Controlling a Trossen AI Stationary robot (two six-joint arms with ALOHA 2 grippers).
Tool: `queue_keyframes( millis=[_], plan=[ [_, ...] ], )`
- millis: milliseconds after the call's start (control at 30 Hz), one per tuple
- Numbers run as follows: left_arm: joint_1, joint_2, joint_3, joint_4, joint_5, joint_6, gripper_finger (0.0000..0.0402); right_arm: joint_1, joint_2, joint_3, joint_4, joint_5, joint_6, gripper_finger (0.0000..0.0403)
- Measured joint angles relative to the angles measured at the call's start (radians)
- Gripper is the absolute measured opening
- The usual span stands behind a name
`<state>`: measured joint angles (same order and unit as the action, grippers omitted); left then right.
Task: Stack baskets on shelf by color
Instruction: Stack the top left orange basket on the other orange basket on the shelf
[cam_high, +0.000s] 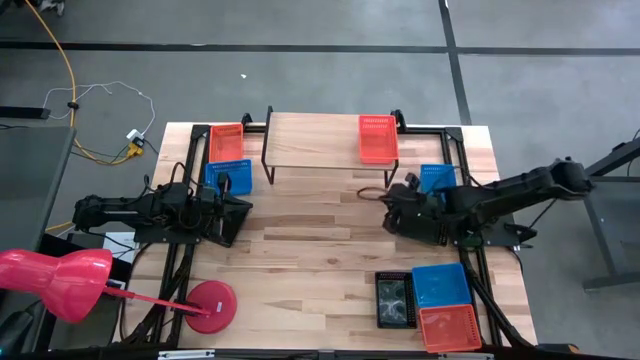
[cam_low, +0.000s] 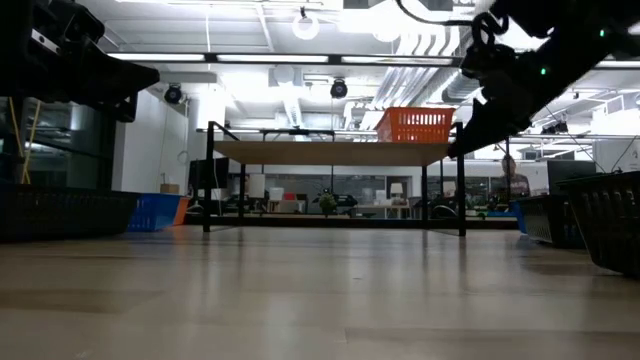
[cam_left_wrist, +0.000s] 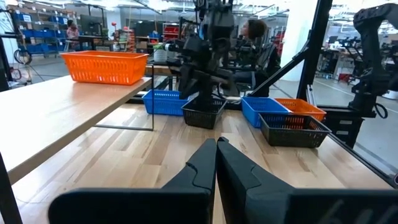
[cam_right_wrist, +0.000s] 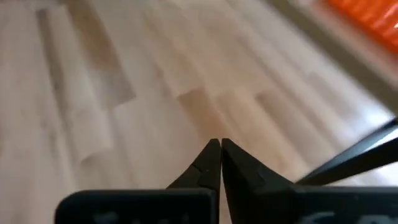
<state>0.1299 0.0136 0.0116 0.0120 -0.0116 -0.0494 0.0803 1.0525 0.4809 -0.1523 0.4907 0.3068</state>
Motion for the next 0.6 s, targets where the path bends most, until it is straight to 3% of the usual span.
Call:
queue_keyframes(
  millis=[233, 433, 600],
  plan=[
    [0.0, 0.0, 0.0, 0.0, -0.003, 0.197, 0.0001, -0.086, -0.095, -0.093, 0.069, 0.055, -0.111, 0.0],
    [0.0, 0.0, 0.0, 0.0, -0.003, 0.155, 0.0001, -0.192, -0.11, -0.095, 0.083, 0.082, -0.215, 0.0],
    [0.0, 0.0, 0.0, 0.02, -0.034, 0.136, 0.0001, -0.308, -0.11, -0.095, 0.098, 0.033, -0.255, 0.0]
  ],
)
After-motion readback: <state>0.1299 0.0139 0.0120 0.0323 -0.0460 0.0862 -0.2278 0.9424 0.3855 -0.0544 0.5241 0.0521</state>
